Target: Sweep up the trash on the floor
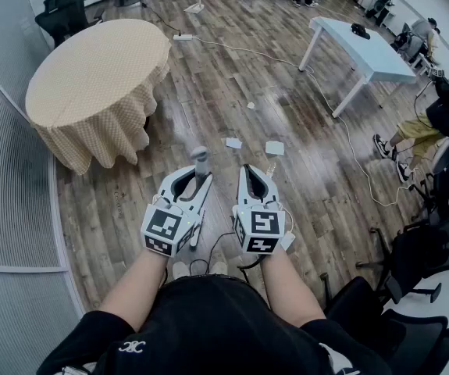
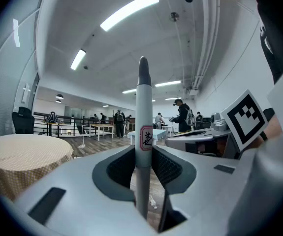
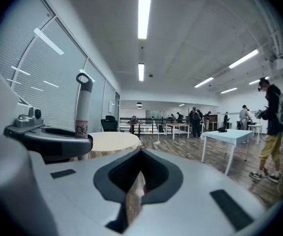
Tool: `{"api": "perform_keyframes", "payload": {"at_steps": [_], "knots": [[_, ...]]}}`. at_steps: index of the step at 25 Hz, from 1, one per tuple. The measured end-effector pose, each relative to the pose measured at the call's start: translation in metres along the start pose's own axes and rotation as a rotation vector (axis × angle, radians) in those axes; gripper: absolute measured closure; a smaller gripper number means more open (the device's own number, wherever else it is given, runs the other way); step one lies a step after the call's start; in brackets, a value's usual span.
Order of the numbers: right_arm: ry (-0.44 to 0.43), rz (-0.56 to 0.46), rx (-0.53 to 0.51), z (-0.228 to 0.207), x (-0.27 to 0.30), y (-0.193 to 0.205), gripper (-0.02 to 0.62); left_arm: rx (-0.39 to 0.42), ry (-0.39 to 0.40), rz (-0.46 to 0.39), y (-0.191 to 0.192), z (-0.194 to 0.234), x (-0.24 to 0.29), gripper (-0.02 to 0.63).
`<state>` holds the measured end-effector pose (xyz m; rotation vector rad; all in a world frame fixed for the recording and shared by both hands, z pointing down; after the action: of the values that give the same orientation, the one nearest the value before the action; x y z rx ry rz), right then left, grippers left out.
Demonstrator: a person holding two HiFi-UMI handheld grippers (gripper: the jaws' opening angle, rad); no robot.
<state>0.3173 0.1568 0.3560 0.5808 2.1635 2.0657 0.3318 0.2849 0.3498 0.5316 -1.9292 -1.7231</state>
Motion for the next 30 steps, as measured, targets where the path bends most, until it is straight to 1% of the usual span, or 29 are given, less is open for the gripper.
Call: {"api": "perform_keyframes", "payload": {"at_steps": [6,10,13,17,21,25,30], "knots": [[-0.022,0.011,0.005,0.019,0.002,-0.001,0.583,0.026,-0.026,-0.002,0.002,0.014,-0.013,0.506],[-0.02,0.009,0.019,0.032,0.0,-0.002,0.583,0.027,-0.036,-0.018,0.001,0.026,-0.022,0.505],[-0.006,0.02,0.006,0.043,-0.003,0.0,0.583,0.019,-0.024,-0.038,0.0,0.035,-0.03,0.505],[0.033,0.04,0.002,0.056,-0.007,0.008,0.583,0.02,0.0,-0.064,0.002,0.047,-0.041,0.505],[0.07,0.076,-0.008,0.064,-0.012,0.024,0.583,0.005,0.006,-0.059,0.011,0.064,-0.043,0.505],[0.094,0.105,-0.014,0.059,-0.005,0.033,0.583,-0.004,0.014,-0.039,0.02,0.077,-0.037,0.505],[0.095,0.118,0.007,0.039,0.026,0.039,0.583,0.007,0.039,-0.008,0.033,0.083,-0.007,0.505]]}}
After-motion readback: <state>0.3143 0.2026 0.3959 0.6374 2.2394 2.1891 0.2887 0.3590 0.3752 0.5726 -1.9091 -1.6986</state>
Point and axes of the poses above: the fingertips, and each gripper's own axes: x forward along the fingers, z to its left, y out of its underside, the point moved 4 cm from there along -x, backward along the fingers, and after that the axes turned 6 degrees about x, right-handed, at the moved point
